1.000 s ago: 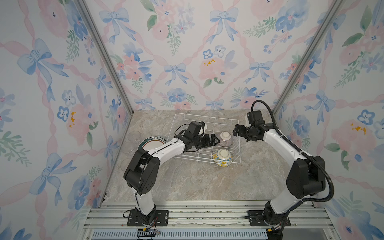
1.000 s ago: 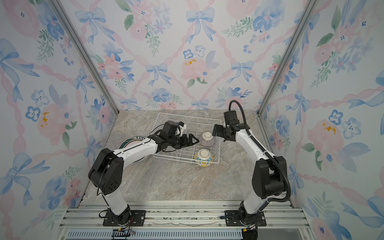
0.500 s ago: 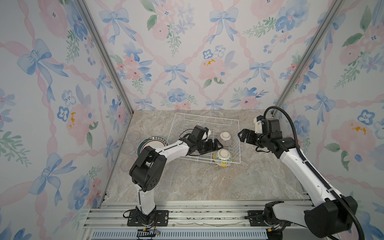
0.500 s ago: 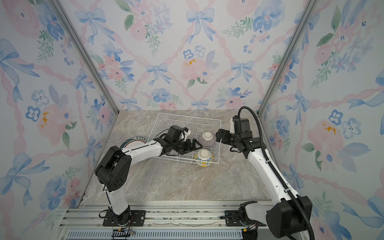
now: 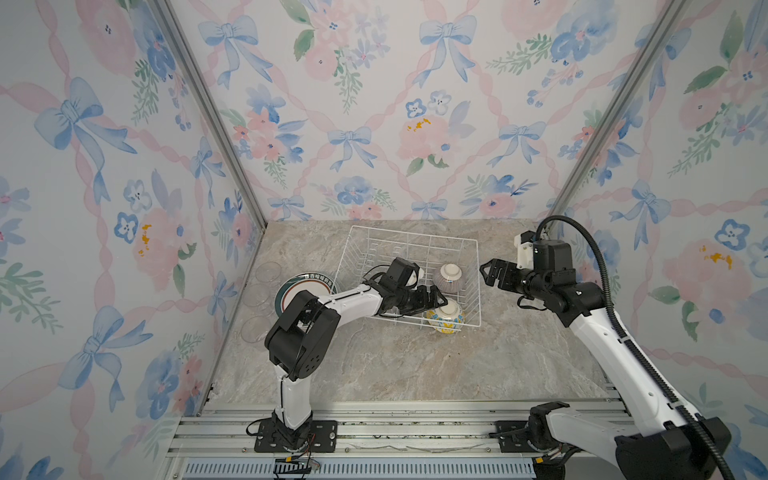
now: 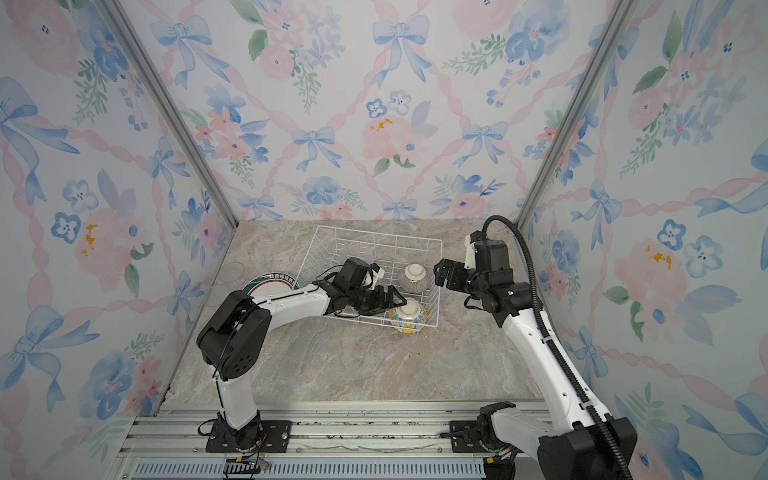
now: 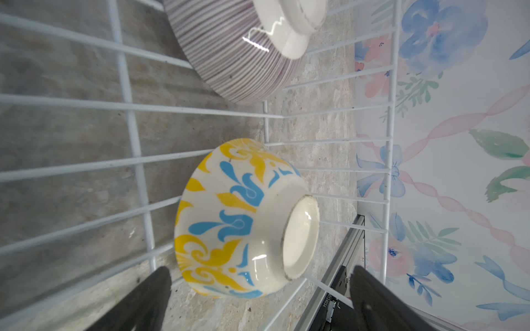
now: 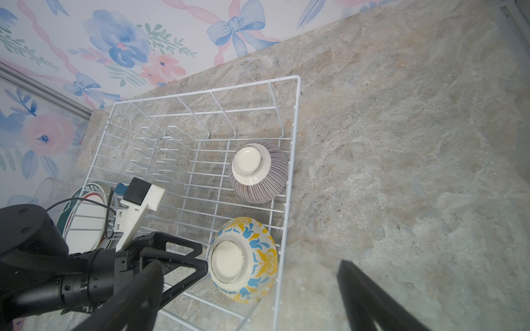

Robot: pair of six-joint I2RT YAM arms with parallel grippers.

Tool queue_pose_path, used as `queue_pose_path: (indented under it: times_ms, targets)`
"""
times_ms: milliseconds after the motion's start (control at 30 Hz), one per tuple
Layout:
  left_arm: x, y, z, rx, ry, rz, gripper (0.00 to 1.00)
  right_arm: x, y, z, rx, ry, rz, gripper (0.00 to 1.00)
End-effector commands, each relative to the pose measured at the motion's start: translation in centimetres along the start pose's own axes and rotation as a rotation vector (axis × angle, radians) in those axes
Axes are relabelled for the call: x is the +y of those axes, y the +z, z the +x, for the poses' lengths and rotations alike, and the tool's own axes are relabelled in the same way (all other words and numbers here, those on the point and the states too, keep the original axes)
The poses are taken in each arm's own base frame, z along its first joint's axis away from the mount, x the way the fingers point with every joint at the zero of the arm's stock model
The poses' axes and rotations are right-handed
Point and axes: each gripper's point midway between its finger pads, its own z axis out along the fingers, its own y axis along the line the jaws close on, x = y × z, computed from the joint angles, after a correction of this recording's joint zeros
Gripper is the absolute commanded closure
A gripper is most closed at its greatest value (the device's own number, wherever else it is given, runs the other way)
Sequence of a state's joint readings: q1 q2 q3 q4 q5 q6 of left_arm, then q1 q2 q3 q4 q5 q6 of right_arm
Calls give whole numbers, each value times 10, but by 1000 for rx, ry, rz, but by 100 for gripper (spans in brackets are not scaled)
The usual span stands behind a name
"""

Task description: Unload the mixed dishes from the dish rack

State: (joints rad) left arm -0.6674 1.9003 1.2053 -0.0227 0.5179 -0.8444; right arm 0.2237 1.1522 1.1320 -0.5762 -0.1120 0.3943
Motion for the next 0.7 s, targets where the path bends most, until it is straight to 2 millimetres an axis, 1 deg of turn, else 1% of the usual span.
queue_pose_path:
  times_ms: [0, 300, 433, 533, 667]
  targets:
    - [11, 9, 13, 37, -27, -14, 2, -9, -2, 14, 39, -12, 28, 3]
    - [14, 18, 14, 50, -33, -20, 2, -10, -2, 13, 36, -10, 20, 3]
    - [11, 21, 14, 52, -29, -16, 2, -12, -2, 14, 38, -9, 25, 3]
    - [8, 22, 13, 52, -25, -10, 2, -13, -1, 16, 43, -5, 28, 3]
    - [4, 18, 9, 33, -15, -8, 2, -15, -1, 16, 42, -4, 29, 3]
